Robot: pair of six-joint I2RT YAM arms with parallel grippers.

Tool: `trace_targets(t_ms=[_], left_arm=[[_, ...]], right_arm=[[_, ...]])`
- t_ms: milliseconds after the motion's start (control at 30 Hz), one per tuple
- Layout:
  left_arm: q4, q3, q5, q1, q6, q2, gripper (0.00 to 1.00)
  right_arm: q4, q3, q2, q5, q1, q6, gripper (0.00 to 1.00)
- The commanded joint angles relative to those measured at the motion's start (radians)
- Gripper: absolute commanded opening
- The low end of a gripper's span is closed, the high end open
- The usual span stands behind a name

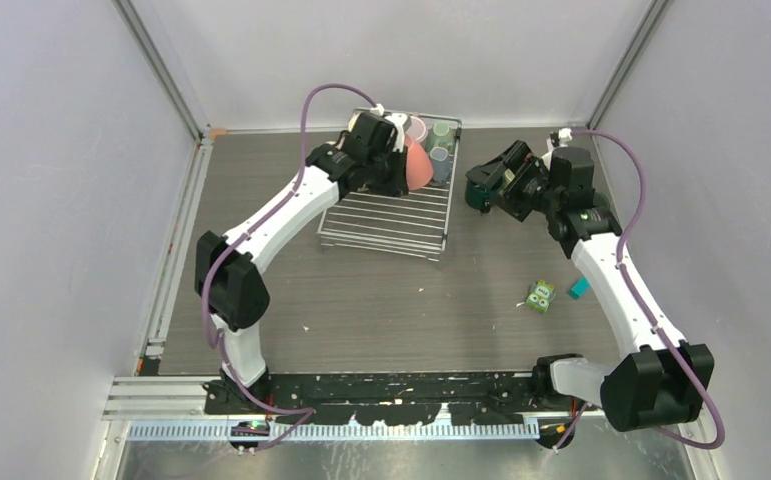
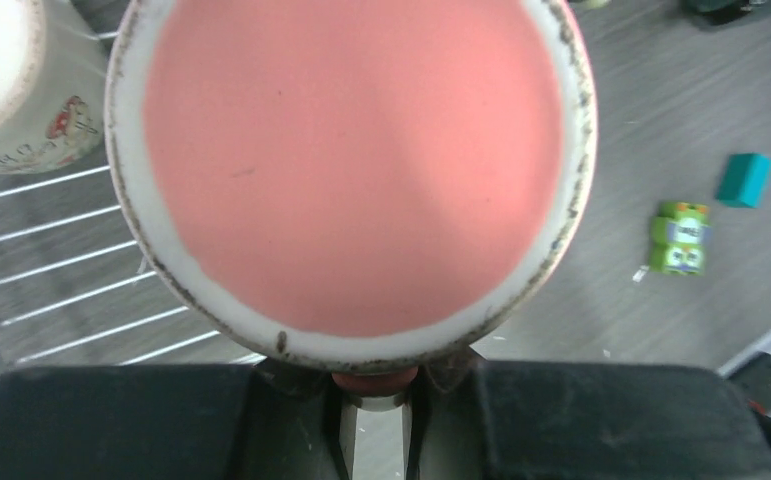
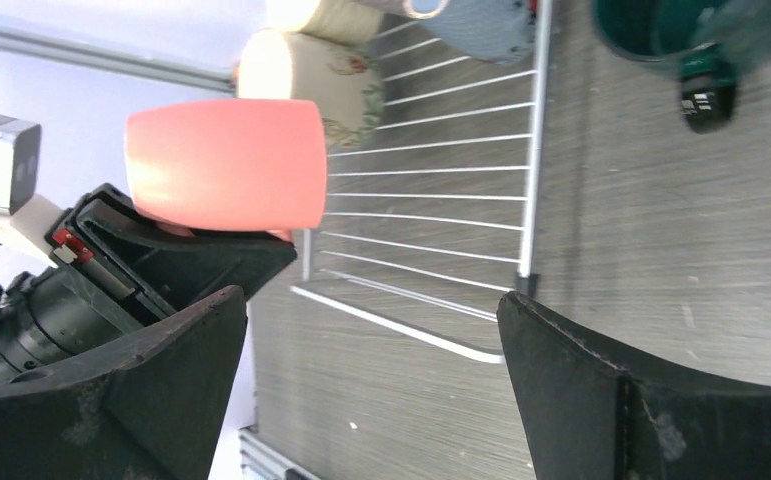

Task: Unload the cups from the dish rack
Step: Unload the cup from the dish rack.

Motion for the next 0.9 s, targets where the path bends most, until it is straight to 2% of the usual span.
trace_targets(t_ms=[0, 400, 533, 667, 867], left_arm=[[0.03, 0.05, 0.153, -0.004, -0.122, -0.119, 0.0], [0.118, 0.032, 0.364, -0.005, -0.338, -0.22, 0.0], [0.163, 0.026, 0.414, -0.005, -0.401, -0.23, 0.0], [0.213, 0.01, 0.453, -0.005, -0.445, -0.239, 0.0], [0.292, -0.036, 0.507, -0.006, -0.517, -0.246, 0.0]], right_arm=[[0.282, -0.054, -0.045, -0.137, 0.004, 0.116, 1.0], [0.719, -0.156, 0.0, -0.264, 0.031, 0.352, 1.0], [0.776, -0.151, 0.029, -0.266, 0.059, 0.401, 0.99], [0.892, -0.165, 0.057, -0.277, 0.079, 0.478, 0.94], [1.095, -0.196, 0.095, -0.293, 0.085, 0.61, 0.77]])
